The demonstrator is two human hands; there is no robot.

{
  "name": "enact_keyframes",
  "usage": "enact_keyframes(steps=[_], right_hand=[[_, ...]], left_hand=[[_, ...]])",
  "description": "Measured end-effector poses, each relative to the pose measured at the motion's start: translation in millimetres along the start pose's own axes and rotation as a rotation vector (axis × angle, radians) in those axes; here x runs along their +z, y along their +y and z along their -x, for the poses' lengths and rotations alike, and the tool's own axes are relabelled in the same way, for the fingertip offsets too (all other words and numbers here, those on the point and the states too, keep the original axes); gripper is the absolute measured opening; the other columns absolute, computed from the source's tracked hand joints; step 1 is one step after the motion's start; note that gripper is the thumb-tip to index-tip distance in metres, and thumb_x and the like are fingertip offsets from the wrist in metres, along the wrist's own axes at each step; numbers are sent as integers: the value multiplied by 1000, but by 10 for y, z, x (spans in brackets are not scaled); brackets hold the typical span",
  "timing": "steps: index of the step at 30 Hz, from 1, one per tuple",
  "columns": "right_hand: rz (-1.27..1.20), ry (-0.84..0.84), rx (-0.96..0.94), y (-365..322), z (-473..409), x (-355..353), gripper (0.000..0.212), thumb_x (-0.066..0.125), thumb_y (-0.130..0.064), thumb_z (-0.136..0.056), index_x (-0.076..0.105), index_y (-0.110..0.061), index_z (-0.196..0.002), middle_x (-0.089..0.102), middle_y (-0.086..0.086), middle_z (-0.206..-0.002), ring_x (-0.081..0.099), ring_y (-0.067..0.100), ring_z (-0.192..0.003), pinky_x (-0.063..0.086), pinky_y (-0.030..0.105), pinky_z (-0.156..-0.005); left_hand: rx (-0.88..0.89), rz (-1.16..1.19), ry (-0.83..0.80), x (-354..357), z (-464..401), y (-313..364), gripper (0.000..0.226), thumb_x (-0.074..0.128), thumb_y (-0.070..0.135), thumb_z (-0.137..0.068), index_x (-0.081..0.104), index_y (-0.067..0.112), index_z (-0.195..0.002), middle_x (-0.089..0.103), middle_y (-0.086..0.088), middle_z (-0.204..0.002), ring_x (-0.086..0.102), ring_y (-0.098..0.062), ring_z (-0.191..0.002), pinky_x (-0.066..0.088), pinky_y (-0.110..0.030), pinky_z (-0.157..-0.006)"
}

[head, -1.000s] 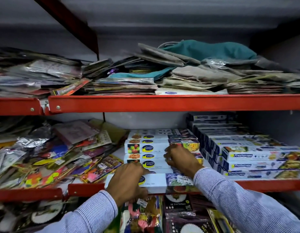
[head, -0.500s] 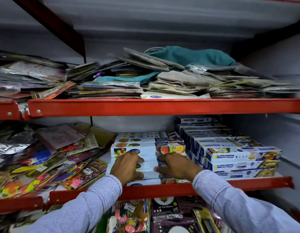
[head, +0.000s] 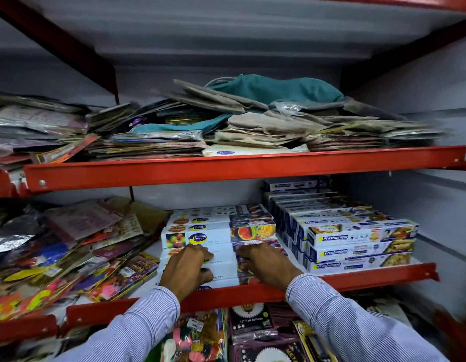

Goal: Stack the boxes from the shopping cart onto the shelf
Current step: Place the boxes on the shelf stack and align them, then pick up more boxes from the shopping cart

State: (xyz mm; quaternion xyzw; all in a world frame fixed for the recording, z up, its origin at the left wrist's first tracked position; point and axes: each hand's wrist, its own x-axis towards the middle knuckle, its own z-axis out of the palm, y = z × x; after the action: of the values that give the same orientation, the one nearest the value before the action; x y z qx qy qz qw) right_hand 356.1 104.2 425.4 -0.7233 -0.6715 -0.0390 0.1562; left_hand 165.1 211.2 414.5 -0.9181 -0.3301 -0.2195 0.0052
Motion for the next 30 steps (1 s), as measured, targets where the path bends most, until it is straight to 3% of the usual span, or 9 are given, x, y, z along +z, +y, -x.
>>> enact_keyframes(steps=[8,11,14,17,21,26,30], right_hand=[[18,-26,44,0,-15,-28,33,55,-28,-91,58,-20,-123,69,14,-115,65,32,-100,53,40,-84],[73,-30,51,-65,22,-26,35,55,-30,-90,54,-18,-123,65,13,-121,61,32,-104,49,39,-84],[199,16,-14,-171,159,26,57,54,-39,-89,37,-15,-138,48,13,-141,45,34,-125,40,45,-100],[182,79,-16,-303,492,137,72,52,-41,-91,18,-16,-150,24,11,-158,19,36,-145,23,50,-116],[81,81,21,-481,1081,472,73,51,-45,-90,17,-21,-151,16,5,-161,9,34,-148,17,51,-119],[17,19,74,-595,1752,1166,67,54,-43,-84,34,-19,-144,39,9,-151,32,39,-138,34,51,-110],[-88,-107,152,-597,2279,1851,62,59,-38,-82,45,-13,-138,52,14,-141,44,44,-129,40,54,-103]], left_hand=[[-35,-30,-34,0,54,68,33,63,25,-78,68,15,-109,68,-6,-119,62,-28,-105,56,-40,-83],[-19,-122,-34,25,124,85,37,58,24,-84,62,19,-121,60,-6,-134,53,-27,-120,49,-42,-98],[-4,-134,37,17,320,123,55,56,29,-90,43,22,-142,36,-8,-156,29,-33,-142,28,-51,-115],[92,-127,153,3,696,209,65,63,38,-83,41,24,-142,34,-10,-156,30,-35,-141,32,-55,-111],[129,-62,146,247,1365,283,65,61,44,-83,40,26,-143,35,-9,-154,34,-32,-136,34,-50,-109],[44,54,-40,780,2277,267,66,60,42,-80,42,25,-141,37,-10,-152,34,-31,-138,34,-49,-110],[-102,134,-206,1229,2962,217,62,60,41,-77,47,26,-136,43,-8,-148,46,-32,-129,45,-50,-102]])
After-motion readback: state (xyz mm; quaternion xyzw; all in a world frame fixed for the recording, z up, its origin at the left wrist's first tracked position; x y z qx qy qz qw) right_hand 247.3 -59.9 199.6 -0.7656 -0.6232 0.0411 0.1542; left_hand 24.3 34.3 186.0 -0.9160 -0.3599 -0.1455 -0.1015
